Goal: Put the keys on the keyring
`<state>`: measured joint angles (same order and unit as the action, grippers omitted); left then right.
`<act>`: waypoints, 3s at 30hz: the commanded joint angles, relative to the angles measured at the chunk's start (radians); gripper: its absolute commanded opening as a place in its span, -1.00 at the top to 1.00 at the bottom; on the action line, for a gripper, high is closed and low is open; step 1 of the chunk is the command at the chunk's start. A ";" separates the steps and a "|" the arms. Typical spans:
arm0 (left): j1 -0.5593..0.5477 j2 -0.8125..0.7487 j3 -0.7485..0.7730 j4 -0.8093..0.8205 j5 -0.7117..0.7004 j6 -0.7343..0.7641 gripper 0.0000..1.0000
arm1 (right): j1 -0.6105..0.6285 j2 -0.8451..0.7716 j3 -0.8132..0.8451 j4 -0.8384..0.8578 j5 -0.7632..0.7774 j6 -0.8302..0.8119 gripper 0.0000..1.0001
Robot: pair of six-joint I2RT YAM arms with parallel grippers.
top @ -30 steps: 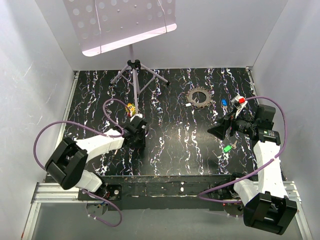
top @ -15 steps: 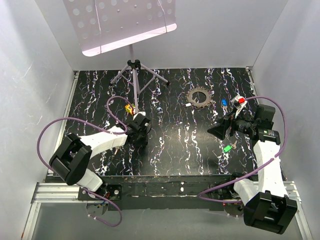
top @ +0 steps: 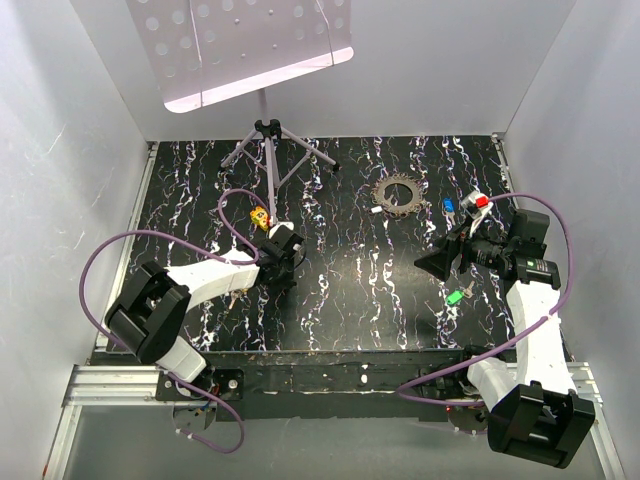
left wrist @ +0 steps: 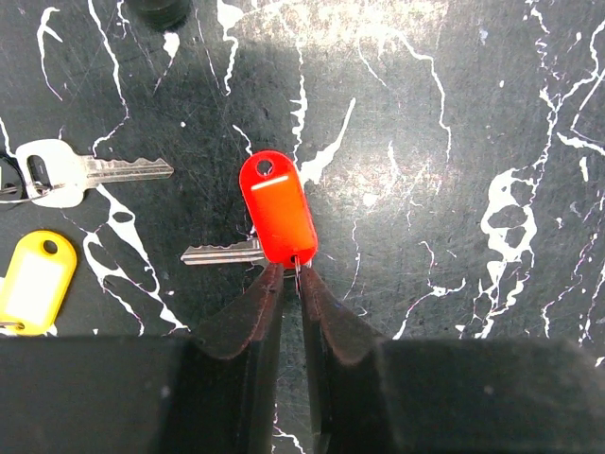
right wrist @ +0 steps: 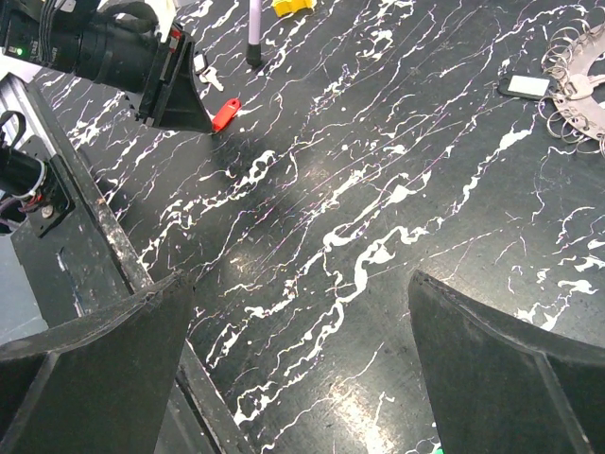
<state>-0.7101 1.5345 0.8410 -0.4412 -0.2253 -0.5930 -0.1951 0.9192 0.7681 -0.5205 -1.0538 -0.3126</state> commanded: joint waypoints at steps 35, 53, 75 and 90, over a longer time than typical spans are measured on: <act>-0.166 -0.533 -0.146 0.222 0.412 0.476 1.00 | 0.013 0.171 0.149 -0.399 -0.173 -0.459 -1.00; -0.393 -0.635 -0.246 0.421 0.356 0.664 1.00 | 0.247 0.001 0.126 -0.339 0.026 -0.694 -0.97; -0.416 -0.849 -0.447 0.628 0.331 0.601 1.00 | 0.282 0.032 0.140 -0.369 -0.252 -0.690 -0.97; -0.417 -0.645 -0.419 0.794 0.468 0.682 1.00 | 0.543 0.144 0.224 -0.447 -0.190 -0.832 -0.76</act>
<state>-1.1217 0.8646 0.3916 0.2913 0.2039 0.0410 0.2710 1.0359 0.9470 -0.9268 -1.2442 -1.0744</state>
